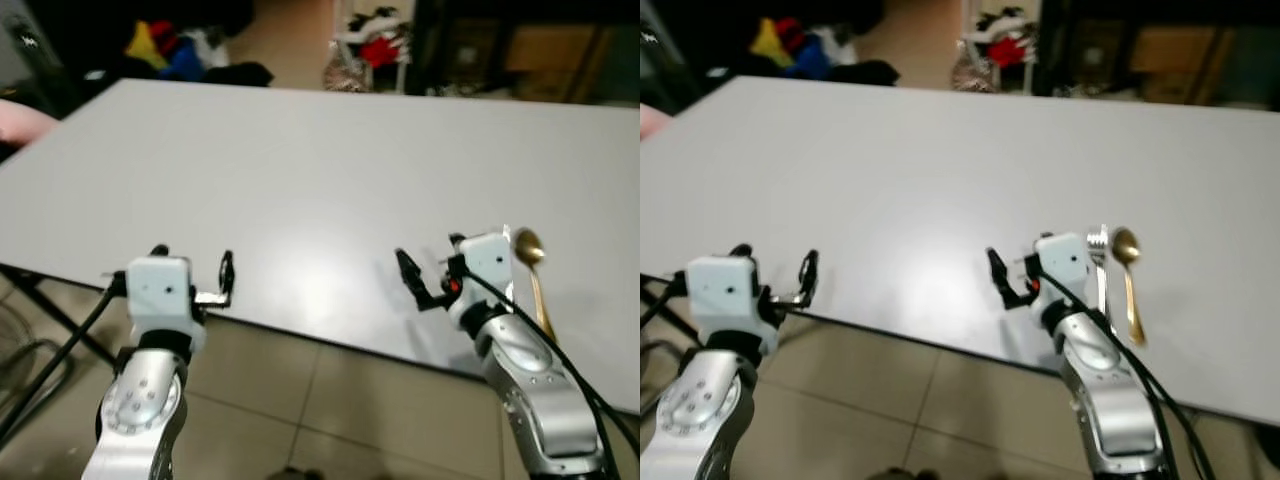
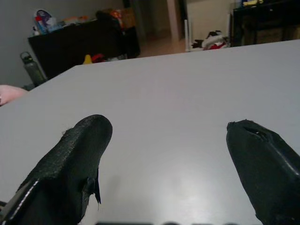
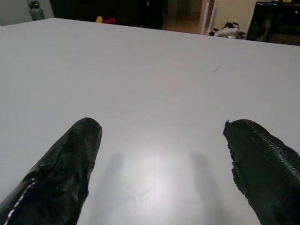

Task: Setting the table

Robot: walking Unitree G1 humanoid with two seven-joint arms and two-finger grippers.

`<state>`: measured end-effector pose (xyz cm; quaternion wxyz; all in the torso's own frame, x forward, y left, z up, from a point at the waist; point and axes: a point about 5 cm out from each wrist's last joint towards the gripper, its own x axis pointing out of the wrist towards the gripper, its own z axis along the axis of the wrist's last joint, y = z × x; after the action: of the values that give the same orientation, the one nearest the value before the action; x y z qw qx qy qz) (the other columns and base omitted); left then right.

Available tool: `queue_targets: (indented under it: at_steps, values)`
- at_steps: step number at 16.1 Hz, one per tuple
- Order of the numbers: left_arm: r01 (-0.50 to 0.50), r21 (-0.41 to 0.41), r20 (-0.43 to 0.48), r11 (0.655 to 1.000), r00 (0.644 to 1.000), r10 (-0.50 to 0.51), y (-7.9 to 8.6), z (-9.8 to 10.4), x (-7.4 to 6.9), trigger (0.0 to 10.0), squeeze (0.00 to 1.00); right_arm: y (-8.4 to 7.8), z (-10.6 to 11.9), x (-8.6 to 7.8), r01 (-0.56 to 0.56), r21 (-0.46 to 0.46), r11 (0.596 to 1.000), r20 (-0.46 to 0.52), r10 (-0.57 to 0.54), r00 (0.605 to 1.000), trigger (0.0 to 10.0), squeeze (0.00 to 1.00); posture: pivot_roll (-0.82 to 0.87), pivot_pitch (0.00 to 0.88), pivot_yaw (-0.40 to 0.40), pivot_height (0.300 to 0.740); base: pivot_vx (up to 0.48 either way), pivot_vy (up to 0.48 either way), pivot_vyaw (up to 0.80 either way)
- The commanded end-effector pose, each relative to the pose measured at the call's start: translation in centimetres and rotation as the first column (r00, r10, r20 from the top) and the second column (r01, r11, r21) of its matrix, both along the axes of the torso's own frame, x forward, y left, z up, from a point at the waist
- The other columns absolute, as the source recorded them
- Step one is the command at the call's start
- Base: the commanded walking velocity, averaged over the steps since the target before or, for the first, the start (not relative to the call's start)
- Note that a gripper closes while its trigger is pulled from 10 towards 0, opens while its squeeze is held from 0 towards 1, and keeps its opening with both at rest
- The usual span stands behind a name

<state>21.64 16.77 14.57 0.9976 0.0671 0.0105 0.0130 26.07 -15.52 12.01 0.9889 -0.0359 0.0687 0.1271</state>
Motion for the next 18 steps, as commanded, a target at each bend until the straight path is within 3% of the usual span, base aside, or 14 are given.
queue_targets:
  at_steps: [1, 2, 6, 7, 13, 18]
  values:
    - [0.022, 0.01, -0.044, 1.0, 0.999, -0.022, 0.3, -0.6, 0.2, 10.0, 0.91, 0.6, 0.4, 0.5, -0.011, 0.041, 0.999, 0.004, 0.011, 1.0, 10.0, 1.0, -0.09, 0.0, 0.08, 0.74, 0.0, 0.0, 0.8]
    - [0.035, 0.038, -0.042, 0.999, 0.999, -0.034, 0.2, -0.8, 0.4, 10.0, 0.74, 0.6, 0.6, 0.7, -0.01, 0.037, 0.999, 0.012, 0.01, 1.0, 10.0, 1.0, -0.09, 0.0, 0.079, 0.74, 0.0, 0.0, 0.8]
    - [0.017, 0.108, -0.062, 0.994, 0.998, -0.01, 0.7, -1.6, 0.3, 10.0, 0.54, 0.6, 0.9, 1.0, -0.04, 0.011, 0.999, 0.016, 0.04, 0.999, 10.0, 1.0, -0.09, 0.0, 0.077, 0.74, 0.0, 0.0, 0.8]
    - [0.006, 0.114, -0.069, 0.993, 0.998, 0.002, 0.9, -1.6, 0.0, 10.0, 0.44, 0.5, 0.7, 0.9, -0.051, -0.007, 0.999, 0.006, 0.051, 0.999, 10.0, 1.0, -0.09, 0.0, 0.072, 0.74, 0.0, 0.0, 0.8]
    - [-0.013, 0.1, -0.034, 0.995, 0.999, 0.017, 0.9, -0.7, -0.8, 10.0, 0.29, 1.0, 0.2, 0.2, -0.072, -0.015, 0.997, -0.025, 0.072, 0.997, 10.0, 1.0, -0.07, 0.0, 0.059, 0.74, 0.0, 0.0, 0.8]
    - [0.0, 0.094, -0.045, 0.996, 0.999, 0.005, 0.8, -0.4, -1.2, 10.0, 0.19, 1.4, -0.1, -0.1, -0.051, 0.074, 0.996, -0.052, 0.055, 0.997, 10.0, 1.0, -0.05, 0.019, 0.048, 0.74, 0.0, 0.0, 0.8]
